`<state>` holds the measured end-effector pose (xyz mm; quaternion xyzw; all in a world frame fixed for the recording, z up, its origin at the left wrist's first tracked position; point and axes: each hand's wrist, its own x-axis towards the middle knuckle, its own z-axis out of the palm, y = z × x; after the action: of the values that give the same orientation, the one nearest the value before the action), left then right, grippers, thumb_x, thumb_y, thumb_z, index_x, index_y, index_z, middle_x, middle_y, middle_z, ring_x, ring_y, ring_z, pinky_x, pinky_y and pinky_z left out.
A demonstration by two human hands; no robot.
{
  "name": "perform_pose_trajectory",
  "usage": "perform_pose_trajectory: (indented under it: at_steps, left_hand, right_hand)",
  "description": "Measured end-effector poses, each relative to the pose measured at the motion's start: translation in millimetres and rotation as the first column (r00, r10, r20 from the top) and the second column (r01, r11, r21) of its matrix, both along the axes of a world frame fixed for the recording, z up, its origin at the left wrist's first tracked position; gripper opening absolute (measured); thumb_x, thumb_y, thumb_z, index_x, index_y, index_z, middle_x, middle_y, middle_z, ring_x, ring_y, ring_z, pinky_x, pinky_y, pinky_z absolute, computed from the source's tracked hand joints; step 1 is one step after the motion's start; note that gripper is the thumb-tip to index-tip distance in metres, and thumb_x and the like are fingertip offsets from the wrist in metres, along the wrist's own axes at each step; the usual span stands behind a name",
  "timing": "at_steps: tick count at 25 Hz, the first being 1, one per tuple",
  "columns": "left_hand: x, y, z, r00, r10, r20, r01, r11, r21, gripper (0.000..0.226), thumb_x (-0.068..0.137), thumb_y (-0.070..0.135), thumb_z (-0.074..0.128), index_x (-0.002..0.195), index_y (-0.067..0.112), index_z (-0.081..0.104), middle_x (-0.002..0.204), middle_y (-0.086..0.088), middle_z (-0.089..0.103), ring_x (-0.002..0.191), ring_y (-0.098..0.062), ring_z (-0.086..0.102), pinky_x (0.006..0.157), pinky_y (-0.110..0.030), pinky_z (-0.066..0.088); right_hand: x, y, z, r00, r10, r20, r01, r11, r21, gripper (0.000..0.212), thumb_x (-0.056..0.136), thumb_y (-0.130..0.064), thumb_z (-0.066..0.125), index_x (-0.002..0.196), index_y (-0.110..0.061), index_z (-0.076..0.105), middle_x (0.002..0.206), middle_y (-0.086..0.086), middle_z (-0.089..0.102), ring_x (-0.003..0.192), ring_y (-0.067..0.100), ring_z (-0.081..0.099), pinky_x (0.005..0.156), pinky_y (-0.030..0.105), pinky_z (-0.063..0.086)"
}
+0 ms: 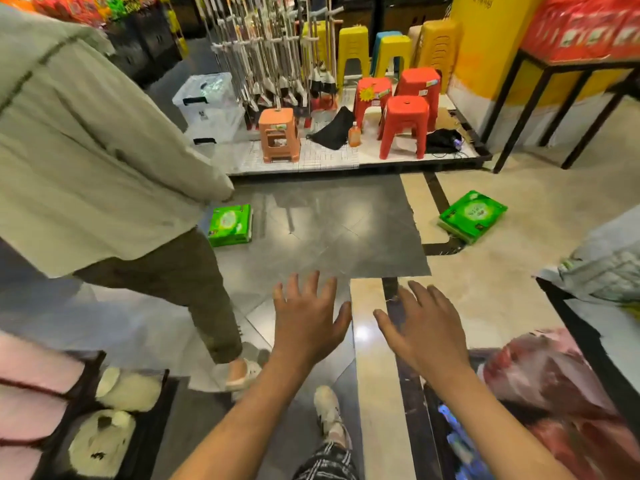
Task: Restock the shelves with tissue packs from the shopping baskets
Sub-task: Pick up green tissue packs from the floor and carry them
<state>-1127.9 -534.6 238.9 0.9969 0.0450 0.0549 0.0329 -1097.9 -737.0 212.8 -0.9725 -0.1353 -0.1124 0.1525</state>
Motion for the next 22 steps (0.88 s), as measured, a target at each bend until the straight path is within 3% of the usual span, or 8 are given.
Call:
perform_pose_trajectory:
  at_steps: [7,11,14,22]
  left_hand:
    - [204.0,5.8,-24.5,0.997,-0.074,-0.032,0.072,0.996,-0.059,0.062,0.090,0.059,0.040,0.139,0.024,0.054,0.146,-0.013,0.052,0.134,-0.047,0.044,0.105,-0.066,0.033]
    - [332.3,14.2,-15.9,0.985,-0.144,-0.093,0.137,0.987,-0.079,0.067,0.095,0.062,0.031,0.152,0.028,0.033,0.161,-0.009,0.030,0.147,-0.044,0.023,0.115,-0.064,0.017]
    - [408.0,9.7,-9.3,0.974,-0.208,-0.090,0.203,0.977,-0.069,0.068,0.096,0.064,0.027,0.155,0.029,0.027,0.164,-0.008,0.024,0.150,-0.043,0.017,0.117,-0.062,0.014]
    - [619.7,-61.2,-19.7,0.938,-0.319,-0.139,0.322,0.947,0.004,0.068,0.094,0.064,0.029,0.151,0.028,0.036,0.158,-0.007,0.036,0.146,-0.041,0.026,0.116,-0.062,0.019]
  right_hand:
    - [189.5,2.9,-10.6,0.995,-0.085,-0.045,0.081,0.993,-0.092,0.064,0.088,-0.065,0.039,0.125,-0.019,0.062,0.129,0.006,0.063,0.117,0.036,0.055,0.095,0.047,0.049]
    - [298.8,13.6,-7.1,0.981,-0.180,-0.071,0.170,0.978,-0.122,0.065,0.087,-0.067,0.042,0.126,-0.019,0.063,0.131,0.005,0.063,0.120,0.034,0.054,0.095,0.047,0.049]
    - [364.0,4.2,-8.8,0.959,-0.265,-0.101,0.255,0.962,-0.103,0.068,0.087,-0.068,0.039,0.129,-0.018,0.062,0.135,0.006,0.062,0.124,0.036,0.053,0.100,0.049,0.047]
    - [555.4,-63.9,-35.0,0.912,-0.379,-0.154,0.373,0.925,-0.068,0.070,0.088,-0.072,0.034,0.128,-0.021,0.061,0.135,0.002,0.060,0.126,0.032,0.051,0.100,0.047,0.045]
